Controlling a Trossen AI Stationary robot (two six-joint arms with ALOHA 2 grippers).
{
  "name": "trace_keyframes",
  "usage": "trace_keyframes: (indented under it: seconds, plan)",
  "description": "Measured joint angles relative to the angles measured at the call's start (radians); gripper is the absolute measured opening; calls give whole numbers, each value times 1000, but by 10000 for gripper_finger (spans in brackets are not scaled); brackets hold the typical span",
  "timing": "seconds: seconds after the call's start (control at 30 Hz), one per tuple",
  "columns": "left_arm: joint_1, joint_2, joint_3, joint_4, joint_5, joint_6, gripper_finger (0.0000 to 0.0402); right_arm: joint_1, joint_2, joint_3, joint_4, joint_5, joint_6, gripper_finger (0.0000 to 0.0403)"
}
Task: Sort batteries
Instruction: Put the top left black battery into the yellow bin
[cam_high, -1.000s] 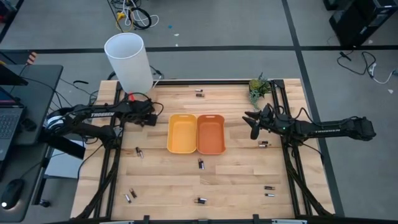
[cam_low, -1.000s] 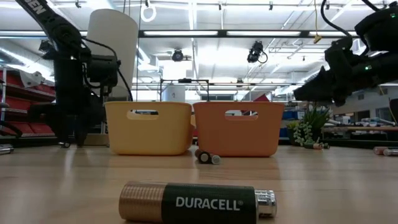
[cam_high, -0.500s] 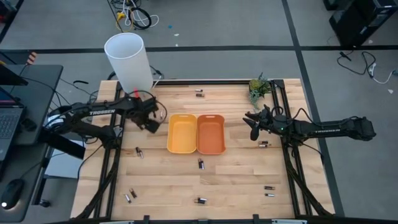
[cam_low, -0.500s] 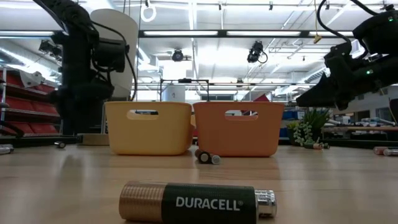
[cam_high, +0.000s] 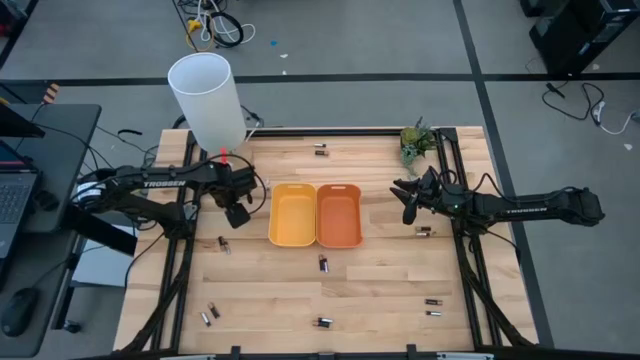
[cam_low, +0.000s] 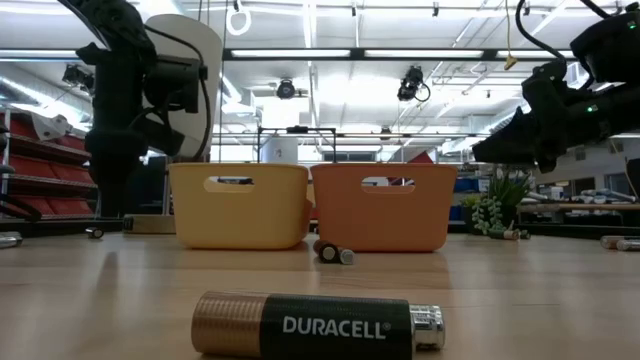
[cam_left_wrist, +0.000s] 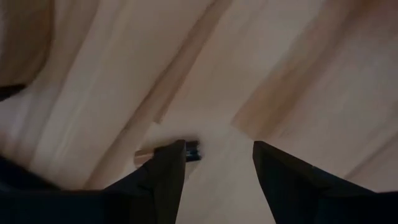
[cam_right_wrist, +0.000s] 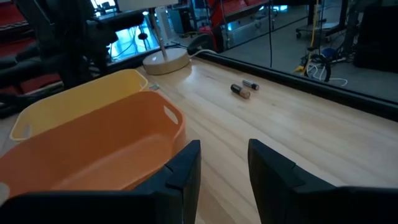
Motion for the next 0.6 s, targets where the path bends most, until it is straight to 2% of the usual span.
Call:
trace_keyframes:
  seconds: [0.1,0.27,0.33,0.4,0.5,0.6]
  plan:
    - [-1,1,0,-34,-25,-103,204,0,0,0,0,0,1,119]
    - [0,1,0,-54,-16,-598,204,0,0,0,0,0,8,119]
    - [0,1,0,-61,23,-731,204,0,0,0,1,0,11,119]
    - [-1,1,0,-60,25,-792,204,0,0,0,0,0,36,119]
    - [0,1,0,-71,-36,-857,204,9,0,0,-18,-16,62,119]
    - [0,2,0,-78,-25,-909,204,18,0,0,-32,-22,76,119]
